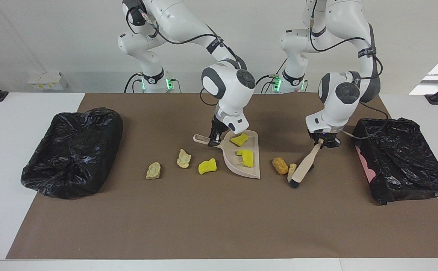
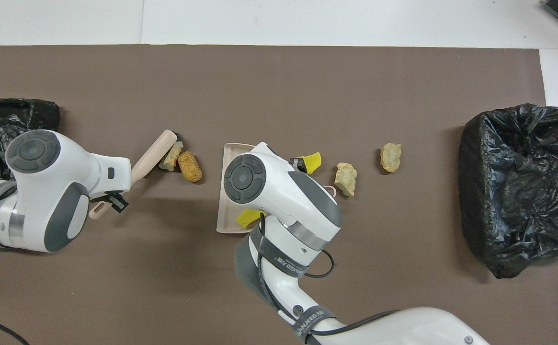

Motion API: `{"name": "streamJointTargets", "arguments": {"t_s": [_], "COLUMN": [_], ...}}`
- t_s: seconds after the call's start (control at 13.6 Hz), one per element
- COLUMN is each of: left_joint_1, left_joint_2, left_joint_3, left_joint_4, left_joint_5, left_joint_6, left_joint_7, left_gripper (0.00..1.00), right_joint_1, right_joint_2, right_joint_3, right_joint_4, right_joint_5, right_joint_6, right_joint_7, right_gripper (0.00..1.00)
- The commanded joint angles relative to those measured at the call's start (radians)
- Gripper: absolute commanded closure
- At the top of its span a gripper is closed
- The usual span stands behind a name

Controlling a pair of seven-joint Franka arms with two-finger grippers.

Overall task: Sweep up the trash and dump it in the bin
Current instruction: 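Sweep the brown trash pieces into the dustpan with the left gripper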

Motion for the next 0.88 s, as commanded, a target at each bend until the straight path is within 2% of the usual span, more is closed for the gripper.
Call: {"name": "streamJointTargets", "arguments": {"t_s": [0.0, 0.22, 0.51, 0.81], "left_joint_1": [-0.1, -0.211, -0.321, -0.363], "left_joint_2": [-0.069, -0.092, -0.1, -0.083], "left_joint_3": [0.013, 0.014, 0.013, 0.014], "left_joint_4": [-0.094, -0.111, -0.103, -0.051], "left_joint_5": [-0.022, -0.106, -0.179, -0.235], "left_joint_6": [-0.012, -0.046, -0.069, -0.084], "left_joint_7": [-0.107, -0.253, -0.446, -0.682], "left_gripper": [1.0, 1.0, 1.0, 1.0], "right_joint_1": [-0.014, -0.014, -0.026, -0.033], "right_joint_2": [-0.005, 0.001, 0.001, 0.0], "right_joint_3": [0.008, 0.008, 0.008, 0.006], "right_joint_4": [-0.017, -0.045, -0.048, -0.047], "right_joint_5": [0.0, 0.015, 0.029, 0.029], "right_joint_6": [0.023, 0.077, 0.08, 0.066], "right_joint_7": [0.023, 0.017, -0.011, -0.029], "right_gripper": [1.0, 1.0, 1.0, 1.0]}}
